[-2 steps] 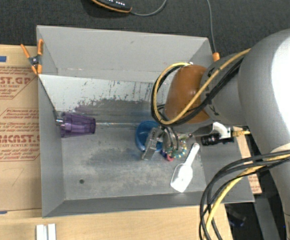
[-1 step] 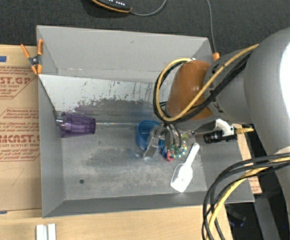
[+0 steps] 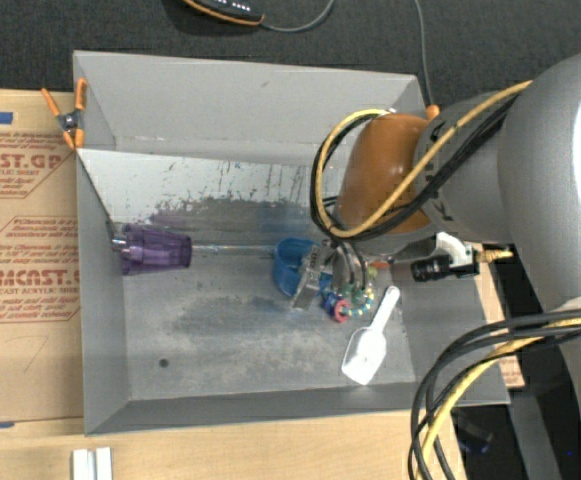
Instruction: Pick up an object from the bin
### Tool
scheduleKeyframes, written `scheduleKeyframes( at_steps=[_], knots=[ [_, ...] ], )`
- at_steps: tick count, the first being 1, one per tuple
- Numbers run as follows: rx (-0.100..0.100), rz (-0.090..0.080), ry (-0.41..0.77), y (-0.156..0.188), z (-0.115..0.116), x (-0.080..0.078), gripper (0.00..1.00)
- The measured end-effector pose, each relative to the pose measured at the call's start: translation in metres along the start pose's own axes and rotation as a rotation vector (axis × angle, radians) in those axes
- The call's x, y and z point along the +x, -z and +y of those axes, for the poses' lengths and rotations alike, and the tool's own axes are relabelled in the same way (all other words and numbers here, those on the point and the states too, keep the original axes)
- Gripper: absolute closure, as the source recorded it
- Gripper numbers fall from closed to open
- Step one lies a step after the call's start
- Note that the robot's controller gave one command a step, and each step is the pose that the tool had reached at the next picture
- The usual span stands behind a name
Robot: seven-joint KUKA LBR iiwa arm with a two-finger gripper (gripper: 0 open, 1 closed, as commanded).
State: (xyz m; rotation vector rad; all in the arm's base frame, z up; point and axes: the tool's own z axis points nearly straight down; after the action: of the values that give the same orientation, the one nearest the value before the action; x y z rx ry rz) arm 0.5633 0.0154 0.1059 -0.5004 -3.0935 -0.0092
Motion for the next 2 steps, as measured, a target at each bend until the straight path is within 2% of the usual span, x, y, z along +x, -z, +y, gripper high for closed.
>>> scheduleKeyframes(
  at_steps=[2],
  knots=[
    [0.000, 0.001, 0.000, 0.0149, 0.0003, 0.0004, 1.00]
  ],
)
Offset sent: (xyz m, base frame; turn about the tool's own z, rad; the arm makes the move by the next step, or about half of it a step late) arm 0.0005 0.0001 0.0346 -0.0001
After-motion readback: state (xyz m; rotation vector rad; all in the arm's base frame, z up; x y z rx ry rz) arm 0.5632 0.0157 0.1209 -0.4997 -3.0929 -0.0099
